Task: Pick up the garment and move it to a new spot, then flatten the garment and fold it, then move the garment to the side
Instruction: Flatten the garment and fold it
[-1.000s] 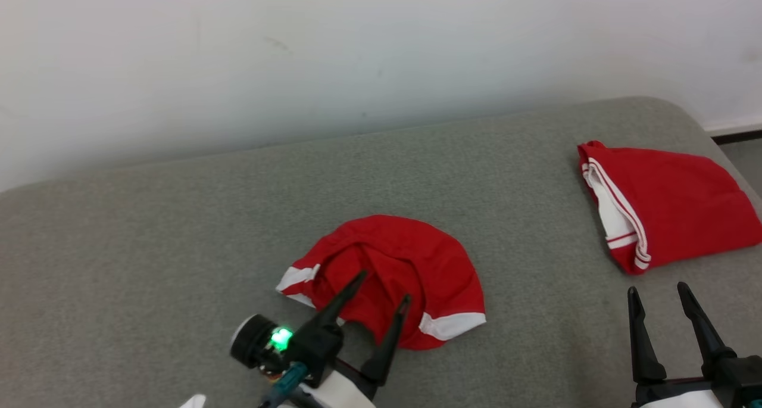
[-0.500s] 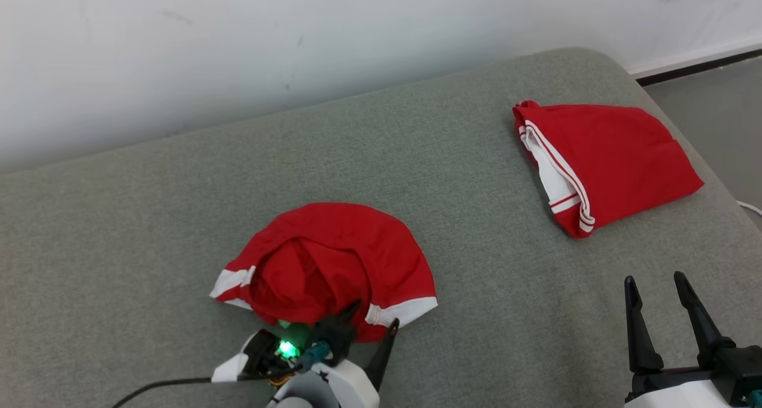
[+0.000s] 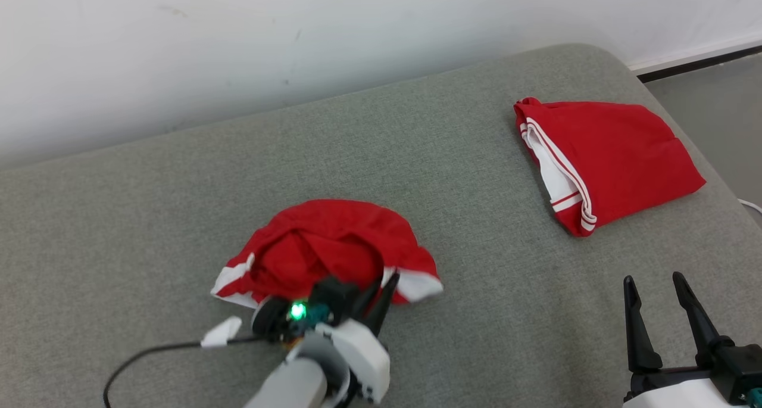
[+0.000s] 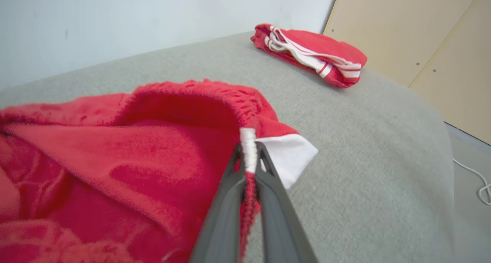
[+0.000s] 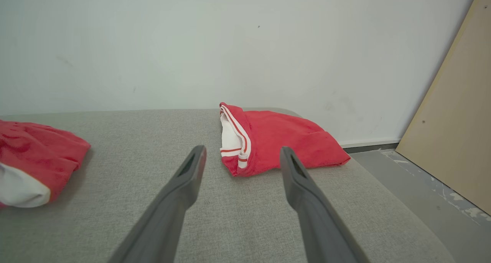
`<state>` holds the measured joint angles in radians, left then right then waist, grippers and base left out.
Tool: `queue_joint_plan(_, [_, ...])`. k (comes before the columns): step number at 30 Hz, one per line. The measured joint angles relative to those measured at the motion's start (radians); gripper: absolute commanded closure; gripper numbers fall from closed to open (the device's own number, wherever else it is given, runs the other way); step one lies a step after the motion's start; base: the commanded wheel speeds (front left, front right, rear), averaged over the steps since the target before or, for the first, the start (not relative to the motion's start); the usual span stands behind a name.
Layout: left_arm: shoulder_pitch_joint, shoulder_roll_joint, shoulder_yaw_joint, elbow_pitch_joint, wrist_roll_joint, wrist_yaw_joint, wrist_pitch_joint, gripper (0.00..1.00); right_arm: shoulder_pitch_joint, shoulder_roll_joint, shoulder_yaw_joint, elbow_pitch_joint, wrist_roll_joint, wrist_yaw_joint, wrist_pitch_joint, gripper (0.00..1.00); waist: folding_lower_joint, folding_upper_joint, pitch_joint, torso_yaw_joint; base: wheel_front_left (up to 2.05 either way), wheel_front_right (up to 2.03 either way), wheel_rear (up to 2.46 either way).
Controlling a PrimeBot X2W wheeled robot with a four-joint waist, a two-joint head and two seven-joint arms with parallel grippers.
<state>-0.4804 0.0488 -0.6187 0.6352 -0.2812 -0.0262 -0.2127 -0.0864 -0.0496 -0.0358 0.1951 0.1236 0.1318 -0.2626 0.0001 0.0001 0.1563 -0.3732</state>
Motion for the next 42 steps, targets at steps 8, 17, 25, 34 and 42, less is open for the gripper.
queue_joint_plan(8, [-0.229, 0.063, 0.083, -0.088, -0.035, -0.027, 0.023, 1.00, -0.007, 0.000, 0.018, 0.015, 0.021, 0.000, 0.000, 0.00, 0.0000, 0.0000, -0.005, 0.000, 0.00, 0.00, 0.00])
queue_joint_plan(17, [-0.467, 0.161, 0.139, -0.074, -0.081, -0.085, 0.034, 1.00, -0.015, 0.000, 0.031, 0.030, 0.031, 0.000, 0.000, 0.00, -0.0001, -0.0001, -0.008, -0.030, 0.00, 0.00, 0.00])
queue_joint_plan(25, [-0.531, 0.174, 0.075, -0.098, -0.154, -0.101, -0.024, 1.00, -0.015, 0.000, 0.020, 0.032, 0.035, 0.000, 0.000, 0.00, -0.0001, -0.0001, -0.009, -0.032, 0.00, 0.00, 0.00])
queue_joint_plan(34, [-0.210, 0.210, -0.048, -0.362, -0.312, -0.105, -0.050, 1.00, 0.027, 0.000, -0.026, 0.044, 0.022, 0.000, 0.000, 0.00, -0.0001, 0.0000, -0.038, 0.024, 0.00, 0.00, 0.00])
queue_joint_plan(42, [0.186, 0.336, -0.097, -0.463, -0.372, -0.061, -0.050, 1.00, 0.069, 0.000, -0.065, 0.051, -0.021, 0.000, 0.000, 0.00, -0.0001, -0.0001, -0.076, 0.124, 0.00, 0.00, 0.00])
